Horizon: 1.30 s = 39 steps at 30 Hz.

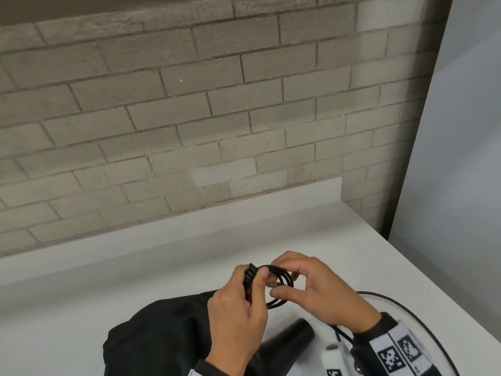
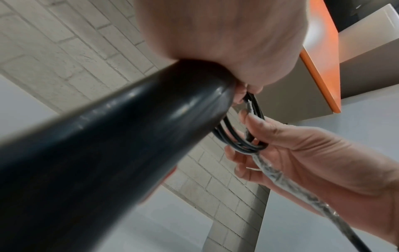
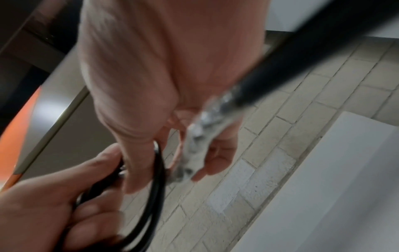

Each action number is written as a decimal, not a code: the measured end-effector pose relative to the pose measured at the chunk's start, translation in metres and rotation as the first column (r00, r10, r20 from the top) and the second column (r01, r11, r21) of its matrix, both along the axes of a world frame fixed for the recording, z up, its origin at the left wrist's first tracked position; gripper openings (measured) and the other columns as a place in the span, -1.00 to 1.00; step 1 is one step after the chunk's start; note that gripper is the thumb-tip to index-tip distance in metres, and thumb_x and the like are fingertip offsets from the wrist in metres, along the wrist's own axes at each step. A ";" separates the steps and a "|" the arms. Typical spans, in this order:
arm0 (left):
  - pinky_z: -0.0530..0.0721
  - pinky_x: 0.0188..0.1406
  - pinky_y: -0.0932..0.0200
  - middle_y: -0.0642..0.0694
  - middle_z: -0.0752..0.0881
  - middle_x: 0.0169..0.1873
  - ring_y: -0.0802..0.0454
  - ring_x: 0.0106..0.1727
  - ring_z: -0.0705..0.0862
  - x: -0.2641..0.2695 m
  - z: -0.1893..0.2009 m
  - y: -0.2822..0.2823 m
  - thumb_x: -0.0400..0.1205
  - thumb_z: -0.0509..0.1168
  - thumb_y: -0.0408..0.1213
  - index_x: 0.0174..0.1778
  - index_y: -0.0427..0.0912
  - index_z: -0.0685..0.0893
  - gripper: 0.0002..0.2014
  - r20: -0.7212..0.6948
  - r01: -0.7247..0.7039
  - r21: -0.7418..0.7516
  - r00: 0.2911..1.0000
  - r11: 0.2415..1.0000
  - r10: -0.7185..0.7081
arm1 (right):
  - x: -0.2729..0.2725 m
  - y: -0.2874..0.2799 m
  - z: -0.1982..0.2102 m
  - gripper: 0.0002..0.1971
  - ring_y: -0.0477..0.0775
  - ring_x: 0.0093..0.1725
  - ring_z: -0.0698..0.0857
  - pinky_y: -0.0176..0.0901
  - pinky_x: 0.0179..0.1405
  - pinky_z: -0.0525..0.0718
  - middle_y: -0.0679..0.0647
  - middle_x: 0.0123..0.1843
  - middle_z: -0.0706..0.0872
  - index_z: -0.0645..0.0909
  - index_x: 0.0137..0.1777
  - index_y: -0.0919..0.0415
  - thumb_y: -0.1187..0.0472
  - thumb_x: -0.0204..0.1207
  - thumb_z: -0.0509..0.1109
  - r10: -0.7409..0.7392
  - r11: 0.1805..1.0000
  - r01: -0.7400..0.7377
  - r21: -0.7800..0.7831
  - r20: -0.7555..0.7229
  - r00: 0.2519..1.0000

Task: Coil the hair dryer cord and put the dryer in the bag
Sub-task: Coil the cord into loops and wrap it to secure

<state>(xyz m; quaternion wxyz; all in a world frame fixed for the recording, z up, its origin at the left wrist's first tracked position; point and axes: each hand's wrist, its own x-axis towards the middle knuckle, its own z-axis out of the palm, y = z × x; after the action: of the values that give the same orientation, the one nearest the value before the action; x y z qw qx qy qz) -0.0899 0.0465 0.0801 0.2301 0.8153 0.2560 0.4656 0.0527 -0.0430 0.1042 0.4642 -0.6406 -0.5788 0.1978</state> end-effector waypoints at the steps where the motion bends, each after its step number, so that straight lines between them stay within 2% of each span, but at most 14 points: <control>1: 0.30 -0.56 0.47 0.23 0.57 -0.50 0.12 -0.59 0.46 0.000 0.001 0.001 0.67 -0.01 0.35 -0.22 0.03 0.62 -0.48 0.002 -0.010 -0.004 1.000 1.000 0.010 | -0.005 0.002 -0.005 -0.79 -0.14 0.14 0.62 -0.28 0.10 0.54 -0.25 0.08 0.62 0.70 0.03 -0.14 0.11 0.43 0.56 -0.099 0.993 0.098 0.072 0.014 0.995; 4: 0.33 -0.57 0.45 0.26 0.60 -0.45 0.12 -0.56 0.50 0.001 0.002 0.003 0.65 -0.04 0.38 -0.26 0.05 0.58 -0.47 0.016 -0.045 -0.015 0.999 0.999 0.045 | -0.026 0.004 -0.023 -0.67 -0.15 0.01 0.59 -0.45 -0.05 0.51 -0.25 0.02 0.51 0.59 -0.03 -0.06 0.18 0.32 0.66 -0.435 0.858 0.380 0.346 0.094 0.896; 6: 0.32 -0.57 0.42 0.24 0.59 -0.48 0.11 -0.56 0.49 0.001 0.001 0.003 0.65 -0.06 0.38 -0.28 0.04 0.56 -0.47 0.010 -0.063 -0.021 0.998 0.998 0.063 | -0.039 0.007 -0.038 -0.79 -0.06 -0.14 0.62 -0.27 -0.20 0.63 -0.07 -0.10 0.57 0.66 -0.08 0.13 0.31 0.37 0.62 -0.542 0.773 0.379 0.509 0.219 0.811; 8: 0.38 -0.60 0.31 0.17 0.54 -0.57 0.10 -0.57 0.49 0.001 -0.001 0.002 0.66 -0.06 0.37 -0.28 0.03 0.57 -0.46 -0.008 -0.077 -0.011 0.997 0.997 0.077 | -0.049 0.010 -0.052 -0.85 0.02 -0.22 0.67 -0.14 -0.30 0.70 0.04 -0.14 0.64 0.75 0.01 0.25 0.35 0.45 0.53 -0.597 0.744 0.394 0.540 0.270 0.756; 10: 0.44 -0.63 0.26 0.19 0.48 -0.64 0.10 -0.59 0.50 0.001 -0.002 0.001 0.67 -0.07 0.36 -0.27 0.01 0.58 -0.45 -0.019 -0.083 0.001 0.996 0.997 0.083 | -0.055 0.012 -0.057 -0.80 0.01 -0.21 0.70 -0.18 -0.28 0.74 0.08 -0.10 0.67 0.75 0.13 0.28 0.28 0.54 0.46 -0.595 0.759 0.421 0.496 0.268 0.758; 13: 0.47 -0.63 0.26 0.21 0.46 -0.64 0.12 -0.60 0.49 0.001 -0.002 0.001 0.68 -0.07 0.34 -0.26 0.00 0.60 -0.44 -0.020 -0.094 0.014 0.995 0.995 0.094 | -0.060 0.013 -0.049 -0.73 -0.11 -0.18 0.67 -0.35 -0.23 0.69 -0.02 -0.05 0.64 0.75 0.10 0.21 0.11 0.61 0.28 -0.546 0.801 0.433 0.414 0.205 0.813; 16: 0.55 -0.64 0.10 0.16 0.52 -0.64 0.10 -0.62 0.52 0.001 -0.003 0.001 0.68 -0.08 0.36 -0.23 -0.01 0.61 -0.42 -0.016 -0.123 -0.002 0.992 0.992 0.123 | -0.059 0.014 -0.040 -0.86 -0.16 -0.09 0.65 -0.39 -0.16 0.67 -0.25 -0.06 0.59 0.75 0.04 0.03 0.11 0.59 0.37 -0.476 0.851 0.441 0.286 0.061 0.878; 21: 0.52 -0.68 0.23 0.20 0.53 -0.64 0.20 -0.65 0.51 -0.001 -0.001 -0.001 0.72 -0.06 0.28 -0.20 -0.04 0.63 -0.45 -0.007 -0.142 0.045 0.990 0.989 0.143 | -0.059 0.002 -0.021 -0.86 -0.17 0.05 0.58 -0.53 -0.13 0.56 -0.29 -0.10 0.65 0.76 -0.07 -0.14 0.17 0.55 0.46 -0.344 0.929 0.346 0.127 -0.044 0.938; 28: 0.48 -0.67 0.30 0.18 0.50 -0.65 0.22 -0.67 0.47 0.000 0.000 0.000 0.72 -0.06 0.28 -0.17 -0.07 0.66 -0.43 0.008 -0.158 0.038 0.987 0.987 0.158 | -0.066 -0.004 -0.011 -0.85 -0.20 0.01 0.63 -0.35 -0.05 0.64 -0.29 -0.10 0.74 0.72 -0.03 -0.13 0.13 0.63 0.34 -0.325 0.943 0.326 0.068 -0.023 0.945; 30: 0.51 -0.69 0.23 0.17 0.51 -0.65 0.21 -0.67 0.48 0.001 0.000 0.000 0.72 -0.07 0.29 -0.17 -0.07 0.66 -0.42 0.011 -0.164 0.037 0.987 0.986 0.163 | -0.065 -0.004 -0.006 -0.83 -0.20 -0.05 0.69 -0.29 -0.04 0.69 -0.23 -0.14 0.77 0.75 -0.07 -0.06 0.13 0.64 0.33 -0.300 0.952 0.305 0.021 -0.122 0.946; 33: 0.53 -0.68 0.22 0.19 0.54 -0.63 0.18 -0.66 0.50 0.002 0.000 0.000 0.72 -0.09 0.30 -0.14 -0.06 0.66 -0.41 0.014 -0.159 0.035 0.987 0.987 0.158 | -0.058 -0.007 0.001 -0.83 0.05 -0.16 0.74 0.03 -0.01 0.71 0.02 -0.21 0.80 0.77 -0.13 -0.03 0.09 0.63 0.35 -0.251 0.968 0.247 -0.047 -0.266 0.931; 35: 0.44 -0.65 0.37 0.25 0.52 -0.61 0.17 -0.65 0.49 0.002 0.001 -0.003 0.73 -0.08 0.29 -0.11 -0.03 0.66 -0.45 0.019 -0.147 0.037 0.989 0.988 0.147 | -0.052 -0.010 0.008 -0.84 0.12 -0.13 0.73 0.00 -0.02 0.69 0.05 -0.21 0.80 0.79 -0.14 -0.02 0.09 0.60 0.38 -0.251 0.968 0.236 -0.086 -0.344 0.905; 37: 0.42 -0.61 0.41 0.31 0.48 -0.60 0.20 -0.65 0.47 0.001 0.003 -0.005 0.73 -0.08 0.27 -0.05 0.02 0.63 -0.51 0.027 -0.136 0.040 0.991 0.990 0.135 | -0.048 -0.014 0.014 -0.84 -0.04 -0.17 0.73 -0.13 -0.04 0.67 -0.01 -0.21 0.82 0.81 -0.16 0.00 0.10 0.58 0.41 -0.240 0.971 0.212 -0.112 -0.403 0.883; 39: 0.43 -0.58 0.46 0.35 0.45 -0.59 0.28 -0.67 0.43 0.001 0.005 -0.006 0.75 -0.09 0.24 0.01 0.08 0.58 -0.57 0.022 -0.127 0.057 0.992 0.990 0.126 | -0.048 -0.015 0.018 -0.84 -0.09 -0.20 0.73 -0.10 -0.02 0.69 0.03 -0.22 0.82 0.81 -0.17 0.04 0.11 0.58 0.42 -0.221 0.975 0.185 -0.125 -0.417 0.882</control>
<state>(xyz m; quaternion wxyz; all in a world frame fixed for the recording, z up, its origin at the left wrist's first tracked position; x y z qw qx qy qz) -0.0884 0.0403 0.0849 0.1785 0.7994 0.2913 0.4942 0.0051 -0.0577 0.1219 0.5716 -0.6569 -0.3839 0.3072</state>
